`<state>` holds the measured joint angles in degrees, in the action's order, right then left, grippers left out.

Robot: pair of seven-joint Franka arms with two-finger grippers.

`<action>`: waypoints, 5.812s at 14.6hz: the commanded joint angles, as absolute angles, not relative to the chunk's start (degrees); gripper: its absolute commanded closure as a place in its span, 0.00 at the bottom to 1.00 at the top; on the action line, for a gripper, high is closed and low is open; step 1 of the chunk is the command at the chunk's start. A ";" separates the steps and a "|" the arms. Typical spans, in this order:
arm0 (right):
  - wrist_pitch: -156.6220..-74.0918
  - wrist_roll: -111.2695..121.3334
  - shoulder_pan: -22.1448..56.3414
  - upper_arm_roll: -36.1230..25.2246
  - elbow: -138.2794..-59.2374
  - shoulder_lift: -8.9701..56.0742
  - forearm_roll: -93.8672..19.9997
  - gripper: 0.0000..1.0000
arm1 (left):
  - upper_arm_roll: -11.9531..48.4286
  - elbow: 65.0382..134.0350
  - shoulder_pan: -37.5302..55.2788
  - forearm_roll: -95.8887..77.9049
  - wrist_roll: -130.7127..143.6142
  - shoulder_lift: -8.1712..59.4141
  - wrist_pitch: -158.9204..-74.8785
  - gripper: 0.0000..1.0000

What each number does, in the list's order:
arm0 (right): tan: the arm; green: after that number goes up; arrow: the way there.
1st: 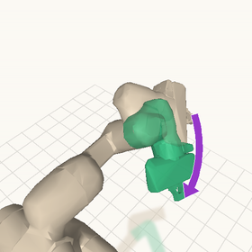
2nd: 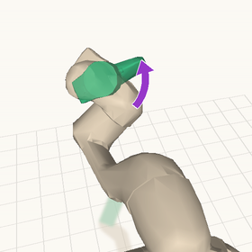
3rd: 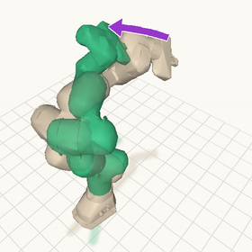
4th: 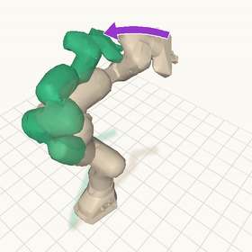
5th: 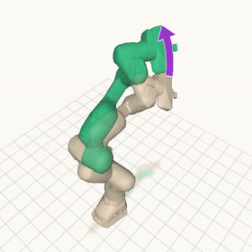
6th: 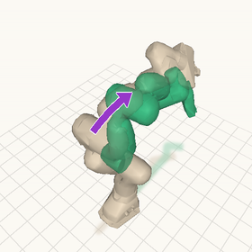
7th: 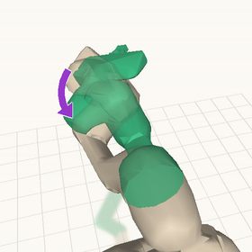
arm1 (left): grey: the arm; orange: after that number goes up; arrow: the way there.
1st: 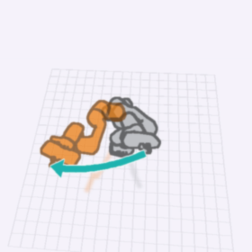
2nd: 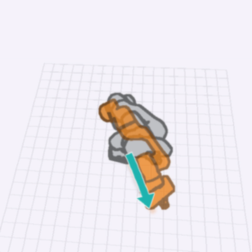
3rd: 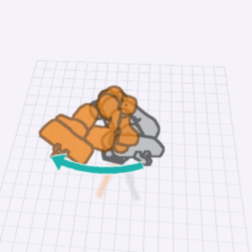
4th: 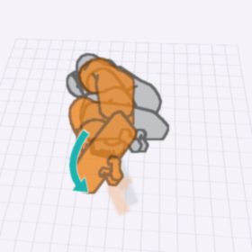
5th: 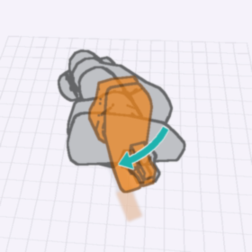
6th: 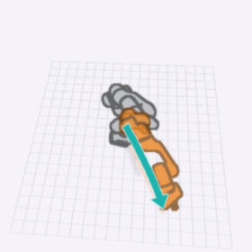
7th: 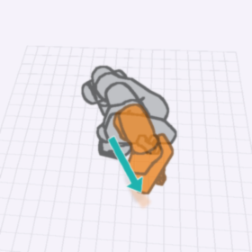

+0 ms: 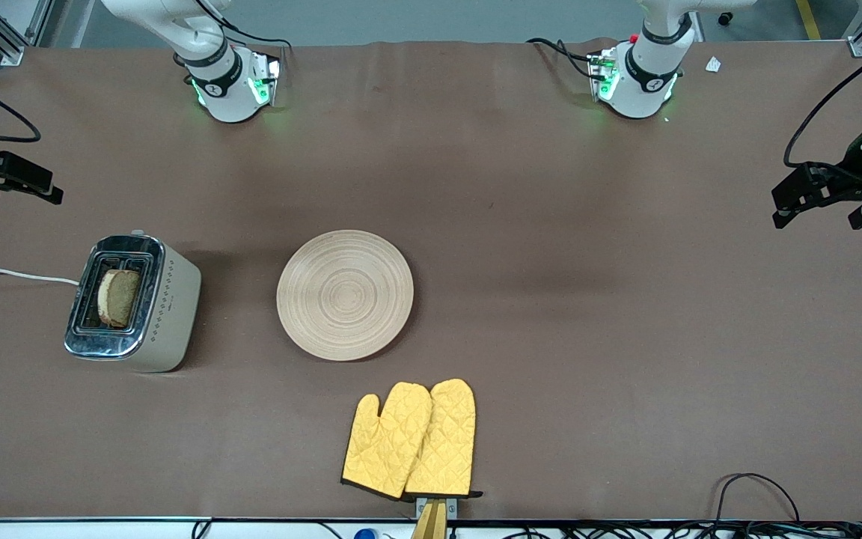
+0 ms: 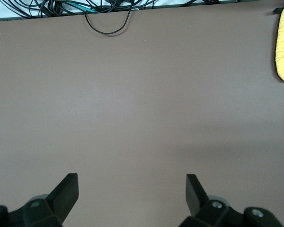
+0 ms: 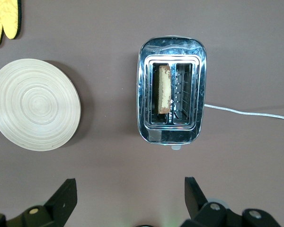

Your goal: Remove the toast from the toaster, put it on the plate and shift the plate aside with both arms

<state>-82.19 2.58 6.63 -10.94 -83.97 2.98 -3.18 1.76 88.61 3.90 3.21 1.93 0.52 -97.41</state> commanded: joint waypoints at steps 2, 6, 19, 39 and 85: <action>-83.40 3.25 5.71 -10.55 -85.69 1.58 -3.61 0.00 | 1.93 86.58 4.22 1.50 1.58 0.79 -94.31 0.00; -89.72 3.51 5.63 -10.55 -91.21 1.67 -2.99 0.00 | 1.93 86.57 4.57 1.14 1.84 0.79 -94.22 0.00; -114.15 3.08 5.45 -10.55 -108.01 5.79 2.37 0.00 | 1.93 86.57 4.39 1.23 1.58 0.97 -94.22 0.00; -118.22 3.60 3.87 -10.46 -107.76 13.10 2.29 0.93 | 1.93 86.57 4.04 1.32 1.41 1.23 -94.22 0.00; -133.59 3.86 28.66 -10.98 -117.60 22.14 -35.25 1.00 | 1.67 86.66 3.52 1.23 1.14 1.23 -94.13 0.00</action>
<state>-132.54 1.81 29.46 -11.02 -116.93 20.64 -35.20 1.76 88.02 3.84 1.86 1.90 0.78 -95.32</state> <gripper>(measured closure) 0.930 0.000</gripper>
